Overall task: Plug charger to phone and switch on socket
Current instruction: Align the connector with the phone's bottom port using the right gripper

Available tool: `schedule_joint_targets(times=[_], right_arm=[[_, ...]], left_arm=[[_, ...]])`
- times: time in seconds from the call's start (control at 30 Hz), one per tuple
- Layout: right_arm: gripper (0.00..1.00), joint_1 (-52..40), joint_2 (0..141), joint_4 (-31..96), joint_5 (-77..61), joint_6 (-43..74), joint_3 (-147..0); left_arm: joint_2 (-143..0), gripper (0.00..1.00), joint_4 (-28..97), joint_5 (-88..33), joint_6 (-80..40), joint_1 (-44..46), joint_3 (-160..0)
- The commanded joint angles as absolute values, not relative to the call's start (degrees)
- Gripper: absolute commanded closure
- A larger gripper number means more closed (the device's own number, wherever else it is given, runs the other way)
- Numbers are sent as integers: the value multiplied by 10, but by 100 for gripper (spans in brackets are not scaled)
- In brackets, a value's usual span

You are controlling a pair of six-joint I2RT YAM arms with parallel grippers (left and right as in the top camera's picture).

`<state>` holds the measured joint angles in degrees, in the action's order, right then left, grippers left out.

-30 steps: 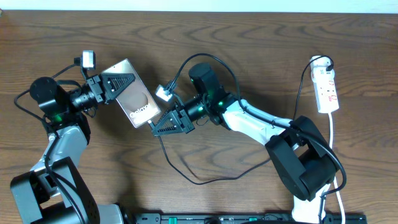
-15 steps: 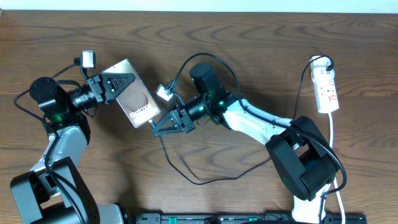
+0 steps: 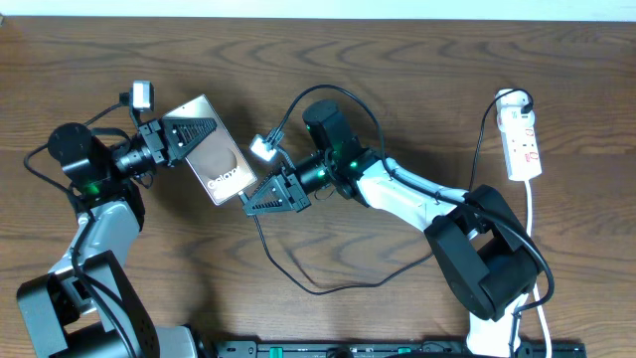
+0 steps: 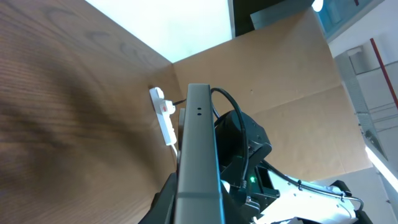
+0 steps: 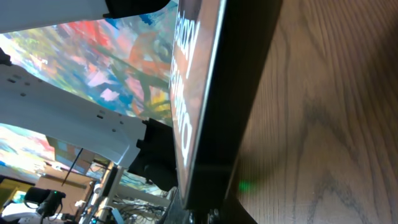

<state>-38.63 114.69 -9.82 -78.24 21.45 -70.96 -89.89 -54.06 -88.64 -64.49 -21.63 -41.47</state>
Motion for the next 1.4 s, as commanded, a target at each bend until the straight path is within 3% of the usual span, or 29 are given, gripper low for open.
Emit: schedule_joint_targets(times=[0.0,1.37], right_arm=[[99,-383,1145,-98,-797,205,-711],[99,-394,1145,-96,-801,201,-711]], left_arm=[[-891,93,-546,-900,-641,-215,-419],[-891,92,-546,-896,-626,-215,-419]])
